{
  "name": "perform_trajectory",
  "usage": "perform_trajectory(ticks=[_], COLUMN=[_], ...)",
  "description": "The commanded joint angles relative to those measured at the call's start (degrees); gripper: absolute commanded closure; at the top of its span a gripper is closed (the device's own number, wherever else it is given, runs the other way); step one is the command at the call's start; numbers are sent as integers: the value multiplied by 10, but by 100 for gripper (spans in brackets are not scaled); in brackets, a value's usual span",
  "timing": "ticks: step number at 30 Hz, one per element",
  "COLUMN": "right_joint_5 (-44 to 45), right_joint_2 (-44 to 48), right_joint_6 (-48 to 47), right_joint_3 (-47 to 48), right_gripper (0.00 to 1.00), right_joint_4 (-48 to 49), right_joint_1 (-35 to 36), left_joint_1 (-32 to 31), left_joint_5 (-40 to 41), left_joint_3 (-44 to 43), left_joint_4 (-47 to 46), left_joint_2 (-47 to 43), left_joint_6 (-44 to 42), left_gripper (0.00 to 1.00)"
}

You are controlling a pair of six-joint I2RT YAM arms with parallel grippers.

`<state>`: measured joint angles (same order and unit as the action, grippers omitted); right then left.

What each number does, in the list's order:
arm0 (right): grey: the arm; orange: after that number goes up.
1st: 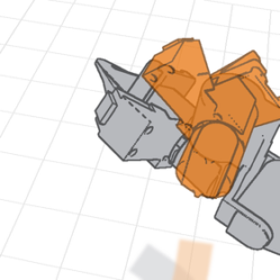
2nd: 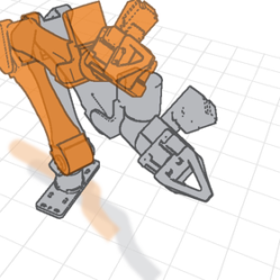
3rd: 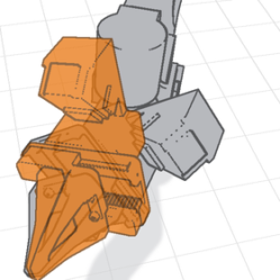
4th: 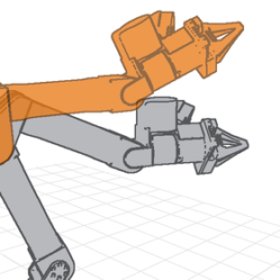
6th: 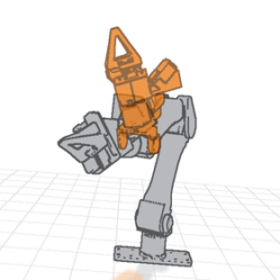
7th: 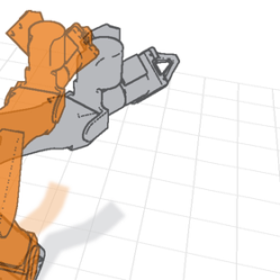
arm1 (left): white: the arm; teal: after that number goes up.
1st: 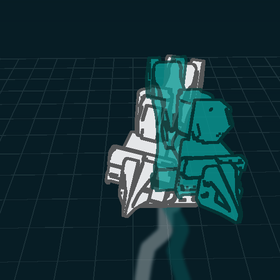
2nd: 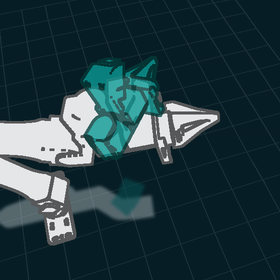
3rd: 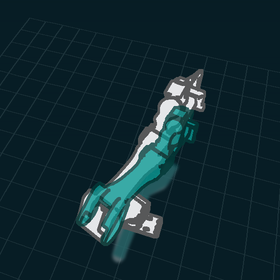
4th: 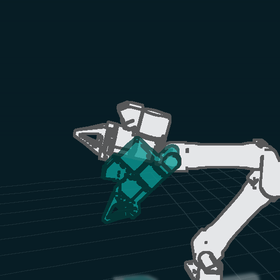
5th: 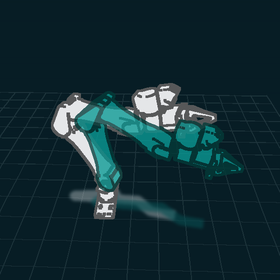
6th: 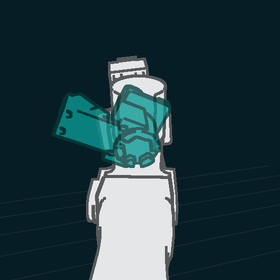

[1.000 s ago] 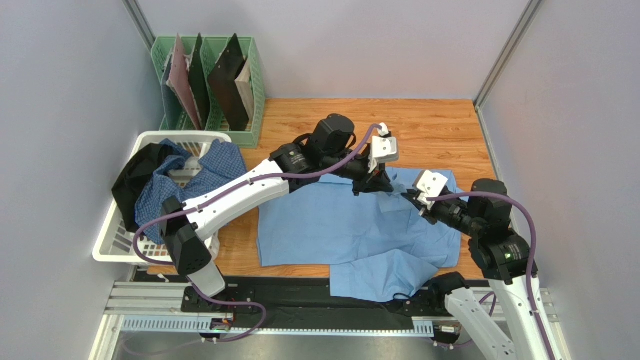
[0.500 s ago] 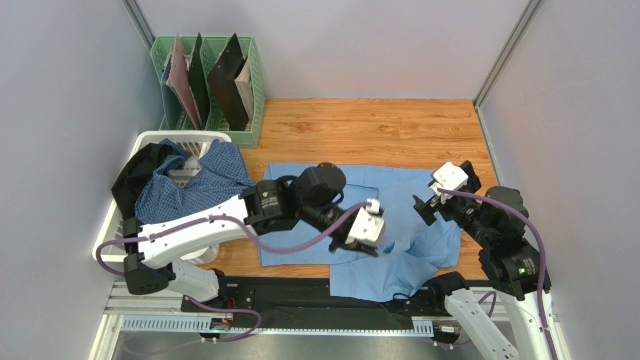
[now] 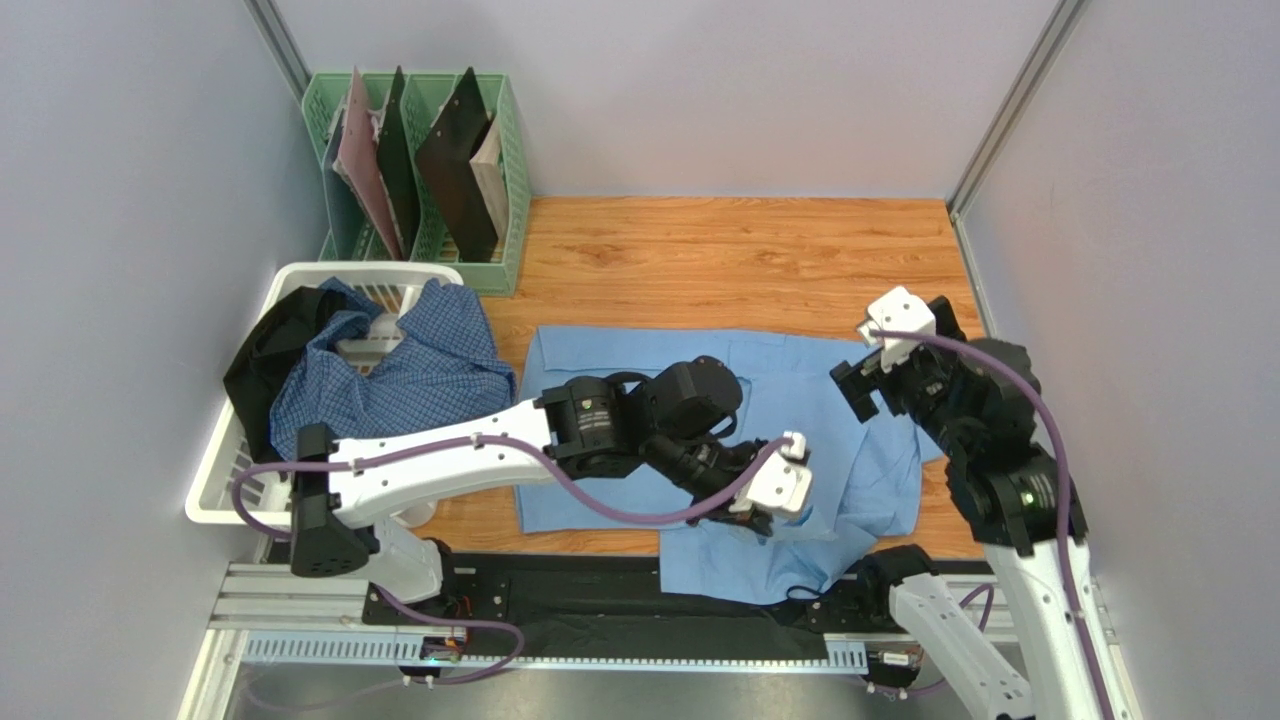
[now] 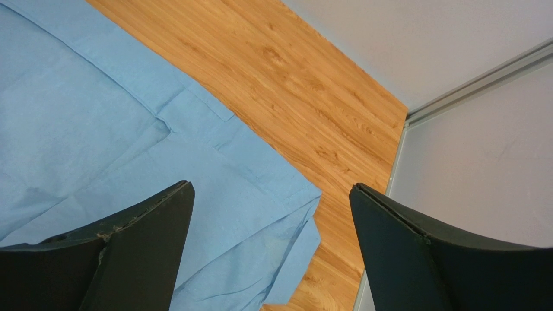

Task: Fold and stack the long sleeve shirts
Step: Fold the shirt

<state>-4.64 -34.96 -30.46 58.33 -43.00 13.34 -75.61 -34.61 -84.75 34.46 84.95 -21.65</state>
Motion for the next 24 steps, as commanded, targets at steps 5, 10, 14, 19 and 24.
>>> perform_trajectory(ticks=[5, 10, 14, 19, 24], right_joint_5=[-180, -253, -247, -204, -146], right_joint_2=[-271, -451, -562, -672, -751], right_joint_6=[6, -6, 5, 38, 54], right_joint_3=[113, 237, 247, 255, 252], right_gripper=[9, 16, 23, 37, 45], right_joint_4=[-60, -167, -176, -167, -135], right_joint_1=[-190, -257, -255, -252, -252], left_joint_1=[161, 289, 360, 418, 461], left_joint_5=[0, 5, 19, 31, 24], left_joint_3=[-30, 12, 73, 181, 237], left_joint_4=[-131, -149, -165, -237, -284], left_joint_2=[65, 102, 109, 96, 80], left_joint_6=[213, 288, 320, 371, 376], left_gripper=[100, 100, 100, 100, 100])
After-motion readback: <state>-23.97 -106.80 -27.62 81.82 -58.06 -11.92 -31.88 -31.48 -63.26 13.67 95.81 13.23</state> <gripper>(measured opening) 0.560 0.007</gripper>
